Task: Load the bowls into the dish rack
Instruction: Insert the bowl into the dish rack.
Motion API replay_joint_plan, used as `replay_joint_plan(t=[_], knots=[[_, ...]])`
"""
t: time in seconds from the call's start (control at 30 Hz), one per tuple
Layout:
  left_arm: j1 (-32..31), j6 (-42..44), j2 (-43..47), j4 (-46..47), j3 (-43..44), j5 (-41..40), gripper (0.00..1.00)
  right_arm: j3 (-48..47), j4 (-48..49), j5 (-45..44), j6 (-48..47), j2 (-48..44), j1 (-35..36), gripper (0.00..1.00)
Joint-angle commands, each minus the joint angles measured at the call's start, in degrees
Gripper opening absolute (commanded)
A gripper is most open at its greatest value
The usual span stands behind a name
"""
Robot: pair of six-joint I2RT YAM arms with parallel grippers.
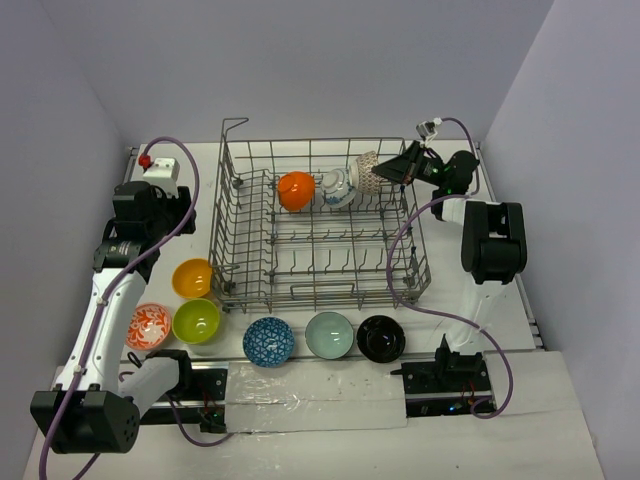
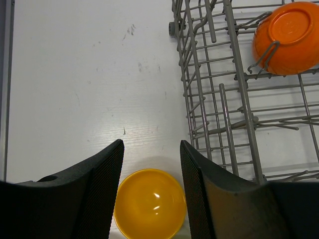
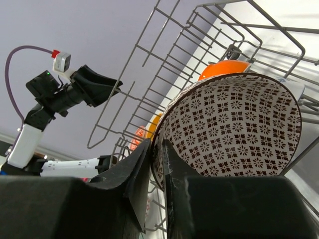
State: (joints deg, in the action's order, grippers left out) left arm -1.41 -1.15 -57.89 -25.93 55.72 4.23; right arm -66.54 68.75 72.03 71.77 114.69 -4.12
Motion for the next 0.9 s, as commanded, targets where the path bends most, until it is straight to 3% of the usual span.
replay_joint_plan(t=[0.0, 0.03, 0.07, 0.13, 0.23, 0.3, 0.43, 0.57, 0.67, 0.87], knots=[[0.36, -0.61, 1.11, 1.24, -0.09, 1.48, 0.55, -1.75, 1.56, 0.3, -0.75, 0.18, -0.8, 0.22], [0.44, -0.61, 1.11, 1.24, -0.09, 1.57, 0.55, -1.66, 1.3, 0.3, -0.93, 0.09, -1.06, 0.21], [0.44, -0.52, 1.11, 1.24, -0.09, 1.66, 0.55, -1.66, 1.12, 0.3, -1.1, 0.09, -1.15, 0.09], [0.44, -0.52, 1.11, 1.24, 0.0, 1.66, 0.55, -1.57, 0.77, 0.04, -1.54, -0.08, -1.24, 0.0], [0.53, -0.52, 1.11, 1.32, -0.18, 1.75, 0.55, -1.83, 0.51, 0.31, -1.72, 0.27, -1.24, 0.0], [0.53, -0.52, 1.2, 1.41, -0.27, 1.83, 0.55, -1.84, 0.07, 0.39, -2.24, 0.35, -1.42, 0.08], [0.62, -0.52, 1.11, 1.32, -0.26, 2.01, 0.55, -1.75, -1.24, 0.39, -3.3, 0.44, -1.77, 0.0], [0.62, -0.61, 1.11, 1.32, -0.27, 2.27, 0.55, -1.57, -2.3, 0.39, -4.27, 0.0, -2.12, 0.0], [0.62, -0.7, 1.11, 1.24, -0.27, 2.45, 0.55, -1.31, -3.18, 0.22, -4.97, -0.35, -2.47, 0.1], [0.79, -0.79, 1.2, 1.32, -0.35, 2.89, 0.55, -0.96, -5.73, 0.04, -7.69, -0.88, -3.61, 0.1]])
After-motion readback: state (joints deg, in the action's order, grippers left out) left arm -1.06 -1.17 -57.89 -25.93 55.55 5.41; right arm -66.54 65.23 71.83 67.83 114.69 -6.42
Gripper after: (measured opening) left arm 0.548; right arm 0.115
